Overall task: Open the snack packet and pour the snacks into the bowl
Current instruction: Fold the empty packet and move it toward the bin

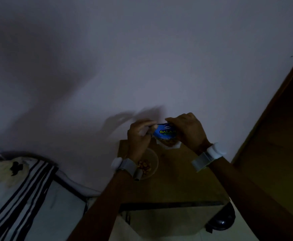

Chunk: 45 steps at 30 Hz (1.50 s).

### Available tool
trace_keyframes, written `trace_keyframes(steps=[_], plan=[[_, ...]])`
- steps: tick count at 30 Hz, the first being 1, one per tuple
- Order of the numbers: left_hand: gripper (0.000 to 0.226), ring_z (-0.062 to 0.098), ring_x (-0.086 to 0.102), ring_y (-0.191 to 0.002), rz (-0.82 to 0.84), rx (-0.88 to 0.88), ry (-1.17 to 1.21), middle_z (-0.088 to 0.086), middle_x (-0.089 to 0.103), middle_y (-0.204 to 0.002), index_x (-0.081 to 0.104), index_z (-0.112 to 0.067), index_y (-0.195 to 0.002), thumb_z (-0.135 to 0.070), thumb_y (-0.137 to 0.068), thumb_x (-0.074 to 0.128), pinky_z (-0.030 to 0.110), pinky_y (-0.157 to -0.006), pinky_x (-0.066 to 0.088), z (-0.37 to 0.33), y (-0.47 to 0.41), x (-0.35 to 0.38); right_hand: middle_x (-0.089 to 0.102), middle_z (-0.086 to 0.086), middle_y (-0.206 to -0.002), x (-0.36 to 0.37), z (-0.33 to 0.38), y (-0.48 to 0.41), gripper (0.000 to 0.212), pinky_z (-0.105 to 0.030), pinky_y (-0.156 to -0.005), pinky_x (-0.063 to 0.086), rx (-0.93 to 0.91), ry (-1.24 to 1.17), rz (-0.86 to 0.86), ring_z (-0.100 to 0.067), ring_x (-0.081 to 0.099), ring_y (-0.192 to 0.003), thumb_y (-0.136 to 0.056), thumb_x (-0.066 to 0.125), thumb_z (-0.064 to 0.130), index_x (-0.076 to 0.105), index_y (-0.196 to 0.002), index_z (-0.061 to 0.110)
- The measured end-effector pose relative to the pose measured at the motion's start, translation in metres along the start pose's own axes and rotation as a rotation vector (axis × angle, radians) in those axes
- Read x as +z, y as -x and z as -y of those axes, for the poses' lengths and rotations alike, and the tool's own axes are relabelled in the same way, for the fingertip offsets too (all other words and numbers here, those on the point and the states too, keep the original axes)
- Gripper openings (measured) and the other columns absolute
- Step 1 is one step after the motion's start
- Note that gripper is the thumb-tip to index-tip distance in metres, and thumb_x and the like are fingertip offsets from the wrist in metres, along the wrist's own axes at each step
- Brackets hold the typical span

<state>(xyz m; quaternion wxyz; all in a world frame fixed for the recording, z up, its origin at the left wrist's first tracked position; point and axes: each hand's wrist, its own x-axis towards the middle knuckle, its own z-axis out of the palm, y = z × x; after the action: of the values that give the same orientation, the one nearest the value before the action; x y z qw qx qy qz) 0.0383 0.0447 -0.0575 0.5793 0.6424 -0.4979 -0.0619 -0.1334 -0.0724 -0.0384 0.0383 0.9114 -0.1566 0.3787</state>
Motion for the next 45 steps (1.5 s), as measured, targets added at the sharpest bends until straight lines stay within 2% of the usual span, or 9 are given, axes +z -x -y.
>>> trace_keyframes(steps=[6,10,14,18,23,29,36,41,45], plan=[[0.014,-0.021,0.054,-0.093,0.003,0.162,-0.102,-0.002,0.073,-0.091,0.080,-0.013,-0.094,-0.011,-0.081,0.079,0.010,-0.085,0.043,-0.008,-0.013,0.017,0.074,-0.010,-0.078,-0.012,-0.009,0.009,0.035,-0.035,-0.069,0.036,0.046,0.018,-0.082,-0.032,0.068,-0.067,-0.087,0.054,0.029,0.078,-0.096,0.006],[0.007,-0.005,0.059,-0.085,-0.001,0.151,-0.117,0.001,0.077,-0.084,0.081,-0.015,-0.087,-0.013,-0.080,0.080,0.013,-0.083,0.043,-0.010,-0.018,0.028,0.074,-0.005,-0.074,-0.016,-0.009,0.014,0.009,-0.036,-0.069,0.038,0.087,0.043,-0.101,-0.029,0.064,-0.066,-0.083,0.073,0.014,0.079,-0.089,0.012],[0.006,0.018,0.059,-0.088,0.074,0.154,-0.181,-0.004,0.076,-0.084,0.080,-0.022,-0.084,-0.017,-0.081,0.078,0.022,-0.081,0.040,-0.010,-0.016,0.039,0.070,-0.001,-0.064,-0.019,-0.012,0.017,0.021,-0.037,-0.068,0.035,0.176,0.066,-0.134,-0.029,0.063,-0.064,-0.068,0.077,-0.002,0.078,-0.079,0.016],[0.004,0.025,0.061,-0.086,0.086,0.197,-0.280,-0.009,0.076,-0.082,0.077,-0.029,-0.082,-0.027,-0.082,0.073,0.045,-0.078,0.046,-0.009,-0.018,0.042,0.072,0.002,-0.069,-0.023,-0.015,0.020,0.010,-0.037,-0.071,0.039,0.195,0.054,-0.074,-0.027,0.061,-0.072,-0.083,0.069,0.020,0.079,-0.082,0.019],[0.005,0.006,0.051,-0.082,0.047,0.228,-0.308,-0.005,0.076,-0.081,0.079,-0.022,-0.082,-0.018,-0.080,0.078,0.009,-0.085,0.033,-0.016,-0.020,0.046,0.075,-0.006,-0.088,-0.026,-0.030,0.026,0.020,-0.042,-0.068,0.048,0.219,0.039,0.031,-0.033,0.062,-0.077,-0.084,0.065,0.025,0.080,-0.094,0.015],[0.012,0.018,0.066,-0.085,0.115,0.181,-0.147,-0.006,0.070,-0.087,0.081,-0.020,-0.089,-0.024,-0.077,0.084,0.037,-0.076,0.055,-0.008,-0.026,0.055,0.064,-0.008,-0.068,-0.040,-0.035,0.034,0.024,-0.037,-0.058,0.042,0.314,0.094,0.103,-0.035,0.056,-0.063,-0.069,0.071,0.009,0.082,-0.089,0.015],[0.022,0.016,0.061,-0.096,0.198,0.241,-0.083,-0.004,0.073,-0.099,0.077,-0.022,-0.099,-0.029,-0.078,0.082,0.050,-0.086,0.050,-0.016,-0.006,0.075,0.074,-0.007,-0.093,-0.050,-0.023,0.055,0.028,-0.043,-0.068,0.046,0.322,0.167,0.189,-0.035,0.058,-0.078,-0.086,0.058,0.026,0.078,-0.102,0.016],[0.036,0.019,0.050,-0.109,0.133,0.266,-0.027,0.014,0.057,-0.118,0.067,-0.014,-0.118,-0.039,-0.092,0.068,0.034,-0.091,0.047,-0.017,0.021,0.097,0.072,-0.010,-0.094,-0.058,-0.033,0.101,0.017,-0.043,-0.070,0.052,0.824,0.200,-0.178,-0.031,0.063,-0.083,-0.088,0.061,0.015,0.076,-0.096,0.011],[0.022,0.017,0.058,-0.100,0.272,0.173,0.126,0.008,0.055,-0.113,0.063,-0.012,-0.115,-0.017,-0.094,0.067,0.026,-0.081,0.050,-0.007,0.052,0.115,0.070,-0.009,-0.103,-0.063,-0.044,0.157,0.020,-0.011,-0.072,0.048,1.249,-0.027,-0.453,-0.017,0.066,-0.089,-0.095,0.061,0.011,0.070,-0.111,0.002]])
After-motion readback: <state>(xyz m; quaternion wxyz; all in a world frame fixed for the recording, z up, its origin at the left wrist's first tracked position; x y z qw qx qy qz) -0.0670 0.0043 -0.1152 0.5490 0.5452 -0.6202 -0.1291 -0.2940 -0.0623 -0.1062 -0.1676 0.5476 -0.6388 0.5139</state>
